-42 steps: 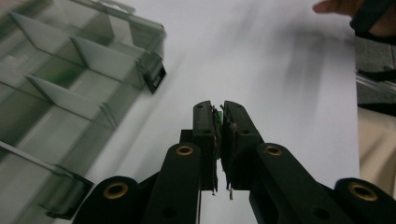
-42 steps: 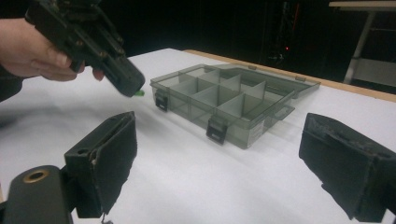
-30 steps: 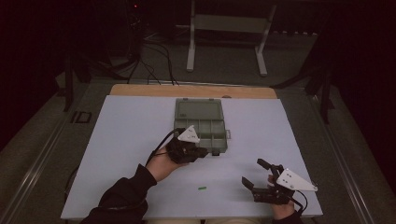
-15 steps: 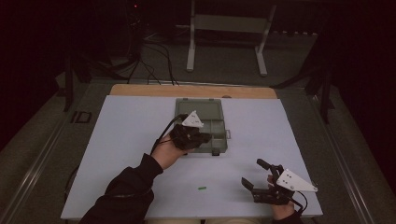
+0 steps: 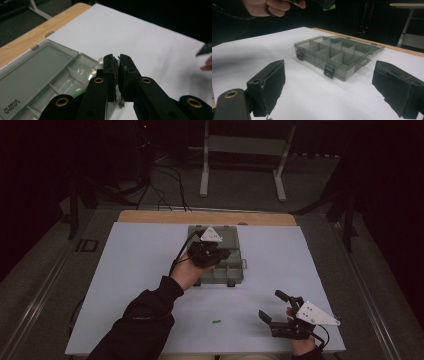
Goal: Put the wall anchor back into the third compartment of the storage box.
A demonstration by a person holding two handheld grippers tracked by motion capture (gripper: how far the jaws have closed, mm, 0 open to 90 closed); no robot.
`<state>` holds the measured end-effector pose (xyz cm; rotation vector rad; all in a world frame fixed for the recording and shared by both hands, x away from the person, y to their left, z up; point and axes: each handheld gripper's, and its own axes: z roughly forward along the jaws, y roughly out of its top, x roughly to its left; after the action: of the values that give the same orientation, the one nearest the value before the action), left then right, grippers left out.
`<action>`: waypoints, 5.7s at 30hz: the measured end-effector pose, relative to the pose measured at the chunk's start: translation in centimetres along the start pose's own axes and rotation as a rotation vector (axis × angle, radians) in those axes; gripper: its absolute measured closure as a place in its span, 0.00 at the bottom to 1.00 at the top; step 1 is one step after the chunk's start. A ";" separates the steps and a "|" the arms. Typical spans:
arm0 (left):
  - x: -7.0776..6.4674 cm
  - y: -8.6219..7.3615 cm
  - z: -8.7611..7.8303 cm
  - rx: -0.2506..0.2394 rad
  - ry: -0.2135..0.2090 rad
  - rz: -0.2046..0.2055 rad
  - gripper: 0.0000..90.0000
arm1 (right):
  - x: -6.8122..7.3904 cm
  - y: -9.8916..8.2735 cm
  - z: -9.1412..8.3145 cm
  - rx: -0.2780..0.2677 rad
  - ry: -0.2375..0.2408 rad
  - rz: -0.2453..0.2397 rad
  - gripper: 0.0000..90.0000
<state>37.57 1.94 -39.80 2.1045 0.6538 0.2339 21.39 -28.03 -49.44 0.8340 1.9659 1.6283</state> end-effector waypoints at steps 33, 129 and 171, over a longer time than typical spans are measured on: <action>3.0 -0.5 5.2 -0.008 0.208 -0.246 0.92 | 0.0 0.0 0.0 0.005 0.008 0.001 0.13; -0.4 -3.8 -0.7 0.071 -0.047 -0.142 0.00 | 0.1 -0.1 0.2 0.025 0.007 0.000 0.13; -7.2 -9.7 -2.2 0.090 -0.187 -0.028 0.04 | 0.2 -0.1 0.3 0.026 0.013 -0.001 0.13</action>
<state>27.05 4.12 -45.87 2.1694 0.5905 -0.0085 21.44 -27.74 -49.55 0.8337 1.9995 1.6148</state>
